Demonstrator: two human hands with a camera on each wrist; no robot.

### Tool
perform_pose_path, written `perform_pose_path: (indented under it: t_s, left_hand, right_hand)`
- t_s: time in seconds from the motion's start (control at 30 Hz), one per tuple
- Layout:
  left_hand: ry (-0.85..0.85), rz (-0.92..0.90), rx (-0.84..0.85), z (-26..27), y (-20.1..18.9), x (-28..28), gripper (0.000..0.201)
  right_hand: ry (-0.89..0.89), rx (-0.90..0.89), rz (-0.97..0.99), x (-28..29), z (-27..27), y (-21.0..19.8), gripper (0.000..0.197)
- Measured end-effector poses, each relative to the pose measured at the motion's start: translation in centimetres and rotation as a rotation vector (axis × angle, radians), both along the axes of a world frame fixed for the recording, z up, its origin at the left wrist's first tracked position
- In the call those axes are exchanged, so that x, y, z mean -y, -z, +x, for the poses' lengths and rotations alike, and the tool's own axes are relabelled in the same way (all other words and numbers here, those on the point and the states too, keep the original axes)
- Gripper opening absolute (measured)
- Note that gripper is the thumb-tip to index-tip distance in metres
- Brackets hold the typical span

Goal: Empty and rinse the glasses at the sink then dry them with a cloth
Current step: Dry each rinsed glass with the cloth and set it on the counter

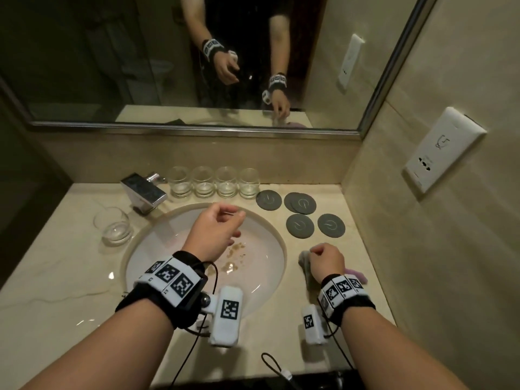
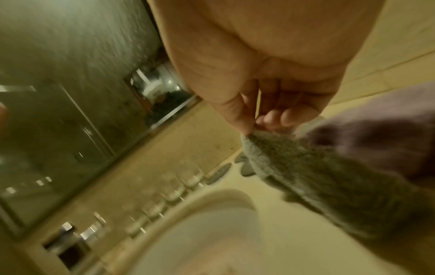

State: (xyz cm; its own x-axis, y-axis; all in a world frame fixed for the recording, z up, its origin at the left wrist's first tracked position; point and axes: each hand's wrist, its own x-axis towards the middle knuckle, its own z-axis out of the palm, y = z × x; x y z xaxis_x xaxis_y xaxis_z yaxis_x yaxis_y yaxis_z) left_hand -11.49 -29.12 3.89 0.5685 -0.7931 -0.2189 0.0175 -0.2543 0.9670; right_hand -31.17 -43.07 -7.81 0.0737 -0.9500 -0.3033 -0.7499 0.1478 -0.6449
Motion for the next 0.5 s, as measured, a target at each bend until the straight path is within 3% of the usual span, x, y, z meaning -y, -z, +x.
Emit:
perform_pose_path:
  t_s: [0.13, 0.27, 0.37, 0.5]
  left_hand:
    - [-0.008, 0.012, -0.003, 0.4, -0.6, -0.5, 0.013]
    - [0.034, -0.017, 0.028, 1.6, -2.4, -0.8, 0.021]
    - [0.094, -0.076, 0.123, 2.9, -4.1, -1.4, 0.036]
    - [0.236, -0.090, 0.294, 5.2, -6.1, -2.9, 0.064]
  right_hand:
    - [-0.021, 0.393, -0.153, -1.8, 1.9, -6.2, 0.014]
    - [-0.206, 0.758, -0.178, -3.0, 3.9, -13.2, 0.021]
    - [-0.406, 0.911, -0.174, -3.6, 5.4, -17.3, 0.028]
    - [-0.587, 0.981, -0.214, -5.0, 7.9, -20.6, 0.027]
